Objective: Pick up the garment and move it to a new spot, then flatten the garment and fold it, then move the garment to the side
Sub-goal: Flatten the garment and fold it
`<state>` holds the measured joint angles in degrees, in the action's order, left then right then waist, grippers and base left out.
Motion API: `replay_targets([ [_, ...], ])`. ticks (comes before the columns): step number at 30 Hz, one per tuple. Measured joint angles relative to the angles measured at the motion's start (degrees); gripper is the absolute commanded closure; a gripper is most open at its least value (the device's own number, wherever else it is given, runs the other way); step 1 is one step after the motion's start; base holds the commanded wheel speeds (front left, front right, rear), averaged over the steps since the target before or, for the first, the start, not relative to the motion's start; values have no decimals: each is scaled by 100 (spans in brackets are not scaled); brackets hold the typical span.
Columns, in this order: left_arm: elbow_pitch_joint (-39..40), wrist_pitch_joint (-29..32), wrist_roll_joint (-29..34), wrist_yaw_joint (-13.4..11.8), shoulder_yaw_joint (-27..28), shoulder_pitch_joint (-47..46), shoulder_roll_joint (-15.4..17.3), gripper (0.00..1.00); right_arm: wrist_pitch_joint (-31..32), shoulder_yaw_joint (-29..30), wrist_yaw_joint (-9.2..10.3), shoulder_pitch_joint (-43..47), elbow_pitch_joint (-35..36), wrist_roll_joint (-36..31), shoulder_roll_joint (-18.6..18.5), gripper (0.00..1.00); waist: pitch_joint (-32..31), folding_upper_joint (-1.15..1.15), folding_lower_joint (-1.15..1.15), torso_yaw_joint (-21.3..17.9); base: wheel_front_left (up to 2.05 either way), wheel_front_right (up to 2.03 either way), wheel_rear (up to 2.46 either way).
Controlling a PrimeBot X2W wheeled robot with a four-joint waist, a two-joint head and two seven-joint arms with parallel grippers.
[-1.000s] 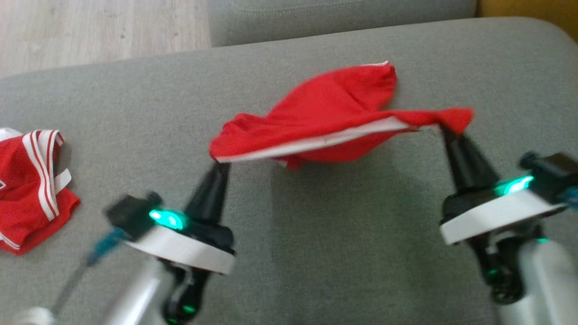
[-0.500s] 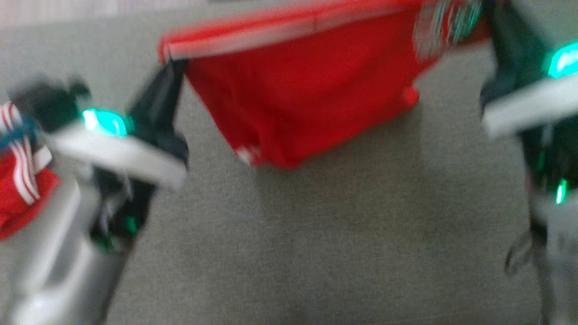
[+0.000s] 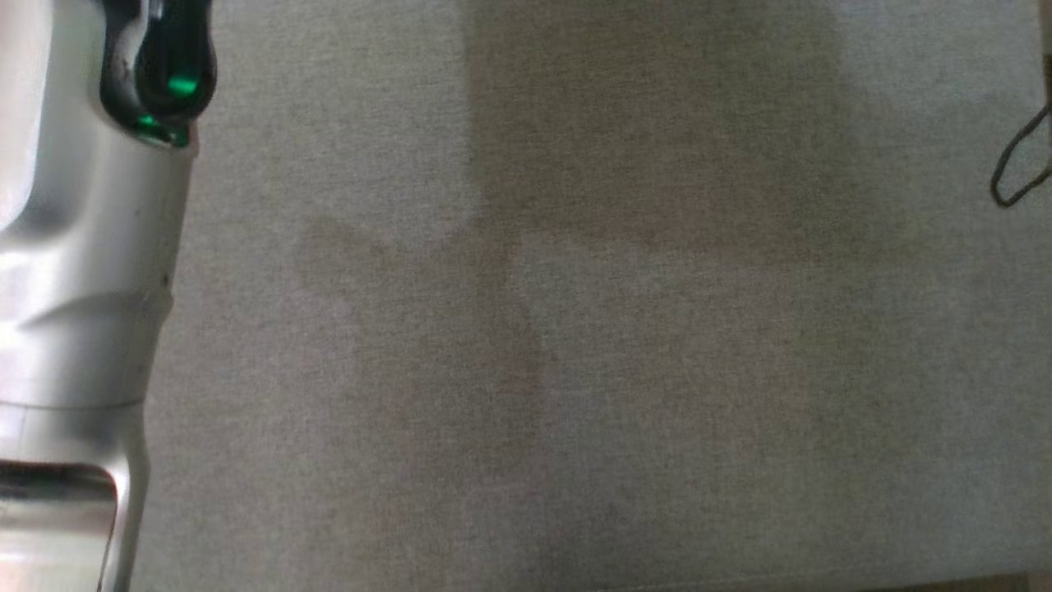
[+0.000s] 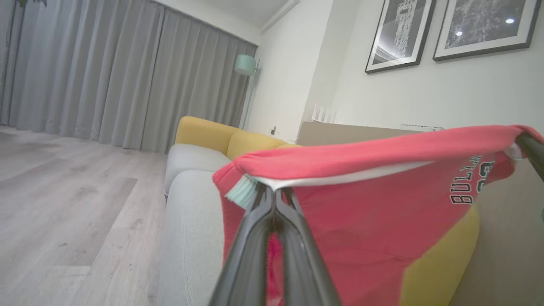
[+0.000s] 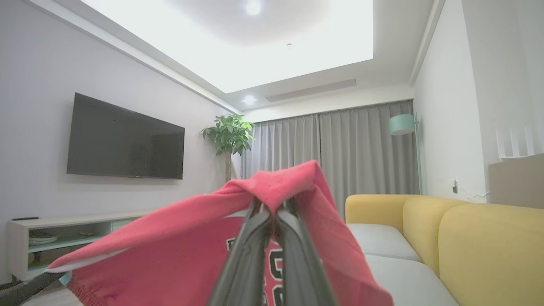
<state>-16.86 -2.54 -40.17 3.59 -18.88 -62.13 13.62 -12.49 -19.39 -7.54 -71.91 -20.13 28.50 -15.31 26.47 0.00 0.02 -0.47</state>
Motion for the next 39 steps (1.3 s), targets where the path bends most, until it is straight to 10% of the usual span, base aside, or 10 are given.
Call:
replay_targets([
  [6,-308,-394,99,253,-354,119,3,100,522,-159,0,221,-712,100,-122,100,-103,0,-2,-4,0,0,0],
  [16,-867,-211,-461,402,-1649,2590,162,100,1884,517,0,3137,-1082,285,264,100,-471,0,-2,-162,0,0,0],
  [24,-93,-42,-725,335,-2194,4225,414,100,2715,1500,0,5466,387,-98,587,100,-958,1,-3,-24,0,0,0],
  [33,2369,877,-993,-805,-2423,6247,1293,100,5508,2553,0,8446,3841,-977,1071,100,-1512,1,-4,175,0,0,0],
  [39,3125,1079,-1117,-1126,-2388,6472,1517,100,6022,2781,0,8873,4781,-1046,1292,100,-1547,1,-2,205,0,0,0],
])
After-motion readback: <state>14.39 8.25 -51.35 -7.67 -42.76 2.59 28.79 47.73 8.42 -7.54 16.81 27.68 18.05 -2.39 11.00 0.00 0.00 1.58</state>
